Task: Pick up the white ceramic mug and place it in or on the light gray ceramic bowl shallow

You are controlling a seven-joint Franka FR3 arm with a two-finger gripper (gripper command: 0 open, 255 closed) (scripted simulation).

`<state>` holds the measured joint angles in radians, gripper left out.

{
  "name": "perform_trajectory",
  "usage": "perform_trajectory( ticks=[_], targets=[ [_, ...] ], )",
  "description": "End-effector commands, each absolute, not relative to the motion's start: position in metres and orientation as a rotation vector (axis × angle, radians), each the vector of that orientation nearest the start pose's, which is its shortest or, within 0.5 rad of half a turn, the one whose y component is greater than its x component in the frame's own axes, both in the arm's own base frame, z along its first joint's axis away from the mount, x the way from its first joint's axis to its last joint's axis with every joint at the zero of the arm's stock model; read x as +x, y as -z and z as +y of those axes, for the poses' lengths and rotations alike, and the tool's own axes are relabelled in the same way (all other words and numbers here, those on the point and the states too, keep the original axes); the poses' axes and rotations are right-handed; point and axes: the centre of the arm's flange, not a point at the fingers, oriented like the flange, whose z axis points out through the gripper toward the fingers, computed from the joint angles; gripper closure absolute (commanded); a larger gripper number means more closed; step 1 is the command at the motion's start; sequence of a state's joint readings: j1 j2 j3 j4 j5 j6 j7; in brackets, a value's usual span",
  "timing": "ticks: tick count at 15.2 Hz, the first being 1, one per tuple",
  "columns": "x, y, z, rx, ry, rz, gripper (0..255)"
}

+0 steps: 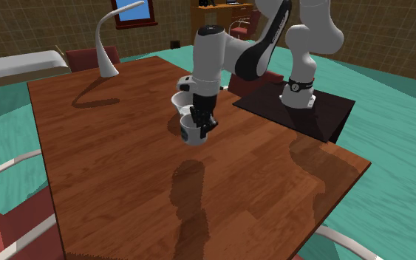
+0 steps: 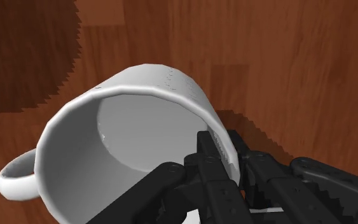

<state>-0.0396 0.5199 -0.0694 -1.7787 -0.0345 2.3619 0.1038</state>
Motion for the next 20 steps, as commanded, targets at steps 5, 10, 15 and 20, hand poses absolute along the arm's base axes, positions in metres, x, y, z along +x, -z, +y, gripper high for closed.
perform_trajectory(
  ticks=[5,10,15,20],
  targets=[
    [0.66,-0.304,-0.069,-3.187,0.102,0.286,255],
    [0.66,-0.33,-0.069,-3.187,0.102,0.286,255],
    [0.66,-0.357,-0.069,-3.187,0.102,0.286,255],
    [0.627,-0.359,-0.11,-3.187,0.102,0.286,255]
  ],
)
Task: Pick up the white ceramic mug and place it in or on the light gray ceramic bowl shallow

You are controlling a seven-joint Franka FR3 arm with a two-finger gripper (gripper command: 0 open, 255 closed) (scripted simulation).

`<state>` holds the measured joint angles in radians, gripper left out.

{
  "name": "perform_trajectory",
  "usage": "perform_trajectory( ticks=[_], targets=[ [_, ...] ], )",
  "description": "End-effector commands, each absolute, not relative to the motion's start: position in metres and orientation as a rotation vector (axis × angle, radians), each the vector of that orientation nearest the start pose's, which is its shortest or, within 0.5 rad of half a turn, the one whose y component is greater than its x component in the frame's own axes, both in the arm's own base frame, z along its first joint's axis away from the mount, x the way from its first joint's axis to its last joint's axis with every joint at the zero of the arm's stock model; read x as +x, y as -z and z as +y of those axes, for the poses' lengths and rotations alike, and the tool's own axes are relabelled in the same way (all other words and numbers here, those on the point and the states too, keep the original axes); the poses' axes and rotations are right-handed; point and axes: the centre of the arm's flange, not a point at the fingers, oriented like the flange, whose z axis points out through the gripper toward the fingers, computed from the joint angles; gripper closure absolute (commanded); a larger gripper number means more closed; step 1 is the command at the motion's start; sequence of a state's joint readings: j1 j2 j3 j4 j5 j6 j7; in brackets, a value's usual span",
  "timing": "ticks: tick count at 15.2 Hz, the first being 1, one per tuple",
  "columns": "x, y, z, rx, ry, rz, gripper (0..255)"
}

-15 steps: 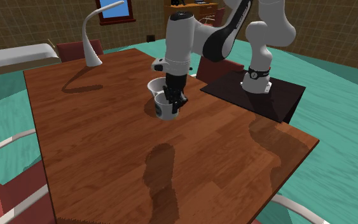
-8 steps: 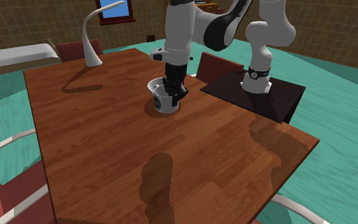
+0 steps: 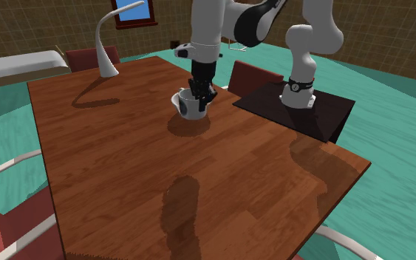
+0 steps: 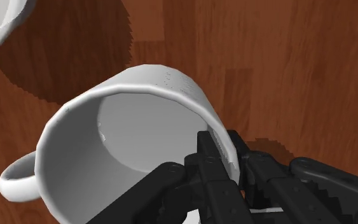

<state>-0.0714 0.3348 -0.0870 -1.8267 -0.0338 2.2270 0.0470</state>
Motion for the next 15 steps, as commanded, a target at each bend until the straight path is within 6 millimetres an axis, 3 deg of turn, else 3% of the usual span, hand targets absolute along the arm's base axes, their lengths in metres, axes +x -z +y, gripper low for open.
perform_trajectory(
  ticks=[1,15],
  targets=[
    [0.618,-0.36,-0.12,-3.187,0.102,0.286,255],
    [0.499,-0.368,-0.261,-3.187,0.102,0.286,255]
  ],
)
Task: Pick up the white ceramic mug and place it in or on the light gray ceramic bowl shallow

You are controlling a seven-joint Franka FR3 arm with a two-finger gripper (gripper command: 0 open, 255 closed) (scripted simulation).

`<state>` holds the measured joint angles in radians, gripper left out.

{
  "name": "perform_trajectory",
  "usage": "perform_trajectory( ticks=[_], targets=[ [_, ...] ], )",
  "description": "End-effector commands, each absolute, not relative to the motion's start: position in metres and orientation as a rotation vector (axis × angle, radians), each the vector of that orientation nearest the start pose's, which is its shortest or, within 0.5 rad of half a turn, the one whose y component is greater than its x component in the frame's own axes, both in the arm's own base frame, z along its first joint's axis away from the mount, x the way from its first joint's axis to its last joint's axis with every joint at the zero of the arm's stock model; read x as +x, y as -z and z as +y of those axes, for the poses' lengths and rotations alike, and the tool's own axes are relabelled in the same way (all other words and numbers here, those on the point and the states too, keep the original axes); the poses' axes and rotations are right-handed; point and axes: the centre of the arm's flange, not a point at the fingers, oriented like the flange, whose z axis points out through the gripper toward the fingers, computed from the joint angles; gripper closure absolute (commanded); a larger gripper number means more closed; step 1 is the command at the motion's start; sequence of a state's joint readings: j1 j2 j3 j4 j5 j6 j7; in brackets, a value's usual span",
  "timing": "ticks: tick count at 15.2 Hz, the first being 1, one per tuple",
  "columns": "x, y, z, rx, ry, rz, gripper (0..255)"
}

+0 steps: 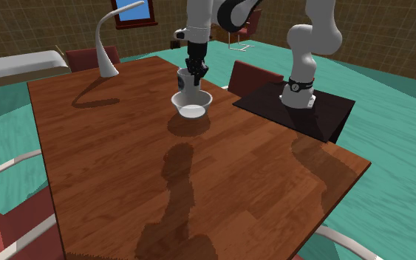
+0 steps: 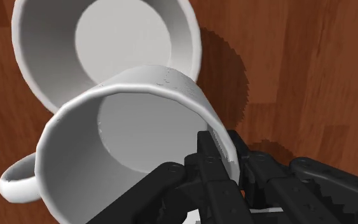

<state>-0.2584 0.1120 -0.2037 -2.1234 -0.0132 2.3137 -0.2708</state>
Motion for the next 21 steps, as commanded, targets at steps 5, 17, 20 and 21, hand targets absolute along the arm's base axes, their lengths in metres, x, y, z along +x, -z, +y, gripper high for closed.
perform_trajectory(
  ticks=[5,17,20,21],
  targets=[
    [0.453,-0.371,-0.316,-3.187,0.102,0.286,255],
    [0.453,-0.307,-0.316,-3.187,0.102,0.286,255],
    [0.453,-0.292,-0.316,-3.187,0.102,0.286,255],
    [0.453,-0.287,-0.316,-3.187,0.102,0.286,255]
  ],
)
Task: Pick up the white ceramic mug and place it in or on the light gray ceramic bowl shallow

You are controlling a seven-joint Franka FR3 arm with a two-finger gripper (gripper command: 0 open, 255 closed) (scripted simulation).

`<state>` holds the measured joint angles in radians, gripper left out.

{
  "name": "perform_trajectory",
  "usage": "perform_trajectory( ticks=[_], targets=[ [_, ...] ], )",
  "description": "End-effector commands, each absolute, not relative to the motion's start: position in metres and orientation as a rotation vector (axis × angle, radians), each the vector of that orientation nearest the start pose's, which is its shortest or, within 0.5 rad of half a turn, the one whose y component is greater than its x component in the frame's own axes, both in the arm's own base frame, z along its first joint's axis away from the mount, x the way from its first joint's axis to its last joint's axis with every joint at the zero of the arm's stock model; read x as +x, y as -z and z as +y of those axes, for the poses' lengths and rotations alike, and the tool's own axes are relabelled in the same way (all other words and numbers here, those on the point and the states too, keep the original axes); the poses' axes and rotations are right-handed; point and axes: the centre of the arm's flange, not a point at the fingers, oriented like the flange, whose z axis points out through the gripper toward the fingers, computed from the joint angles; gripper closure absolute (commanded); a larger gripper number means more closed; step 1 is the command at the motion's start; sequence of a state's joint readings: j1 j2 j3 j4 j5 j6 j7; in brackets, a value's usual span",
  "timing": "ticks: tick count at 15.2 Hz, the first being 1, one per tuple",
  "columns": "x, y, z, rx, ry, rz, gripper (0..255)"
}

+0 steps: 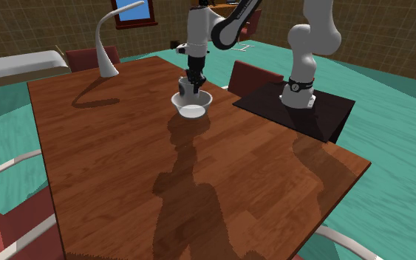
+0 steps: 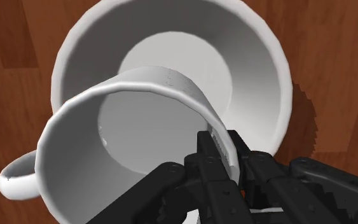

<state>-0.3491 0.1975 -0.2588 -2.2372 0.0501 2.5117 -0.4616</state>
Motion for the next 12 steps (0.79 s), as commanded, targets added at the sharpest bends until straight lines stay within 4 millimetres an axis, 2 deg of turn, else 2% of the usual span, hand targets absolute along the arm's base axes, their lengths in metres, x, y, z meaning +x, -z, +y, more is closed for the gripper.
perform_trajectory(
  ticks=[1,7,8,12],
  targets=[
    [0.4531,-0.2869,-0.3158,-3.187,0.102,0.286,255],
    [0.4532,-0.2869,-0.3158,-3.187,0.102,0.286,255],
    [0.4532,-0.2869,-0.3158,-3.187,0.102,0.286,0],
    [0.4531,-0.2869,-0.3159,-3.187,0.102,0.286,0]
  ],
)
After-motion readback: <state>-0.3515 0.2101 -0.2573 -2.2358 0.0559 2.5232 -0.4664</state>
